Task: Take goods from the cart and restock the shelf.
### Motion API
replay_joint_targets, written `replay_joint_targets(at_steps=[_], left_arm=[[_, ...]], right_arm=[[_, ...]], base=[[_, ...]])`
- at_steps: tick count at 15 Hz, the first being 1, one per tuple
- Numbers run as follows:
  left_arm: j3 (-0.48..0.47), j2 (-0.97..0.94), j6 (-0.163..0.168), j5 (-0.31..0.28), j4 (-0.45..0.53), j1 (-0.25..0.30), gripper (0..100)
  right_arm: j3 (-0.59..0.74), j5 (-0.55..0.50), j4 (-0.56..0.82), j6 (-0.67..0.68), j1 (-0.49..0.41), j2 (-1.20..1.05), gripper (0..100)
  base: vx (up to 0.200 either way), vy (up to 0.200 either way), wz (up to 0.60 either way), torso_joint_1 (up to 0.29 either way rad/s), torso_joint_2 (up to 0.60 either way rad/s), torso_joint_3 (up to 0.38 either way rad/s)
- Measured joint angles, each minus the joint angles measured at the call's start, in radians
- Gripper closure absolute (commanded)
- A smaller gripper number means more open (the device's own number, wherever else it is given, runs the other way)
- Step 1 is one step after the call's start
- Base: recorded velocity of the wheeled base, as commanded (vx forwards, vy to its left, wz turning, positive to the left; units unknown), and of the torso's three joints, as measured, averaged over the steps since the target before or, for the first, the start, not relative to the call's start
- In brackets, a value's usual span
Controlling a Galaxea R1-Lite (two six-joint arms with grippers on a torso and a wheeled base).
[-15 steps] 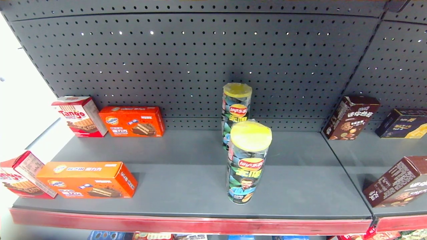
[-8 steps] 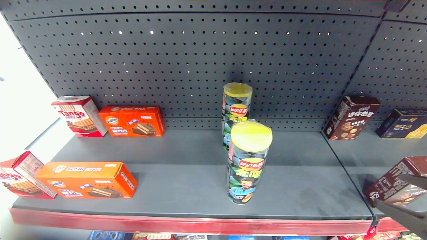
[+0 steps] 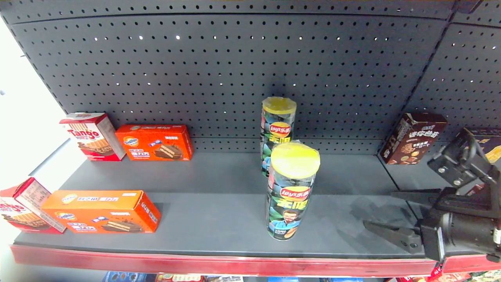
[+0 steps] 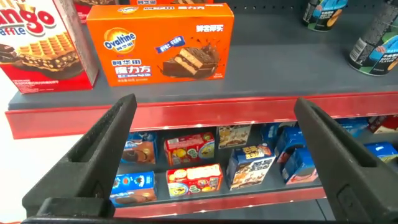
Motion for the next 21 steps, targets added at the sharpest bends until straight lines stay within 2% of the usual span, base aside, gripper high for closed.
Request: replay_joint_targets(at_steps=[5,13,21], left_arm=[[0.0,0.0,-0.008,0.002,0.0,0.0,0],[0.0,0.0,-0.016,0.006,0.0,0.0,0],[0.0,0.0,-0.014,0.006,0.0,0.0,0]], right_arm=[[-0.118,-0.007,-0.004,-0.003,0.071,0.172,0],[-0.237,-0.008,-0.004,-0.003,0.089,0.303,0],[-0.276,-0.009,-0.004,-0.004,0.125,0.364,0]], base=[[0.0,0.0,0.0,0.0,0.0,0.0],[0.0,0.0,0.0,0.0,0.0,0.0],[0.0,0.0,0.0,0.0,0.0,0.0]])
